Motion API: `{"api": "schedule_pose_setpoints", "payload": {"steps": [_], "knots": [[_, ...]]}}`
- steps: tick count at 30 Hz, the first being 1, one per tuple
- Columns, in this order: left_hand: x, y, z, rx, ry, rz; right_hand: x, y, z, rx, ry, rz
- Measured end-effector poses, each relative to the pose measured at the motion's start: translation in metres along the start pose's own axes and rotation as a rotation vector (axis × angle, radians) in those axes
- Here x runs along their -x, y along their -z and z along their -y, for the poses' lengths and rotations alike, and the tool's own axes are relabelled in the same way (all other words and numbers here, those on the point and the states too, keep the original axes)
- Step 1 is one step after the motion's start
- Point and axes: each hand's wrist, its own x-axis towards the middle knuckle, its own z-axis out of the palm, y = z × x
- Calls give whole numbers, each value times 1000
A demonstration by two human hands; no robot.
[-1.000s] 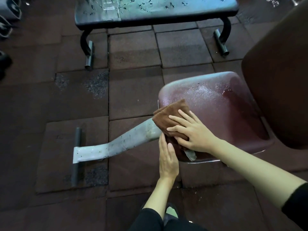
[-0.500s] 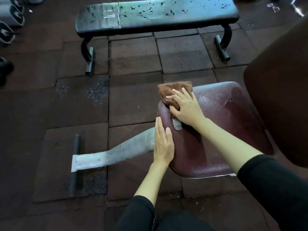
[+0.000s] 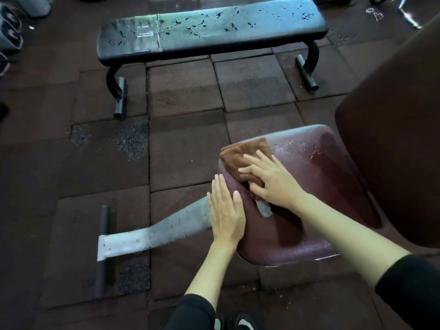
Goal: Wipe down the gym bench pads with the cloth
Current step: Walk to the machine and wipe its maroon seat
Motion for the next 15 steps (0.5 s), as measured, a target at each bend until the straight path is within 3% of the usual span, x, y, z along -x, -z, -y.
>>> {"api": "schedule_pose_setpoints", "payload": {"steps": [6, 15], "knots": [[-33, -12, -21, -293, -260, 86, -28, 21, -51, -16, -379, -166], [-39, -21, -21, -475, -352, 82, 35, 10, -21, -7, -360, -187]]}}
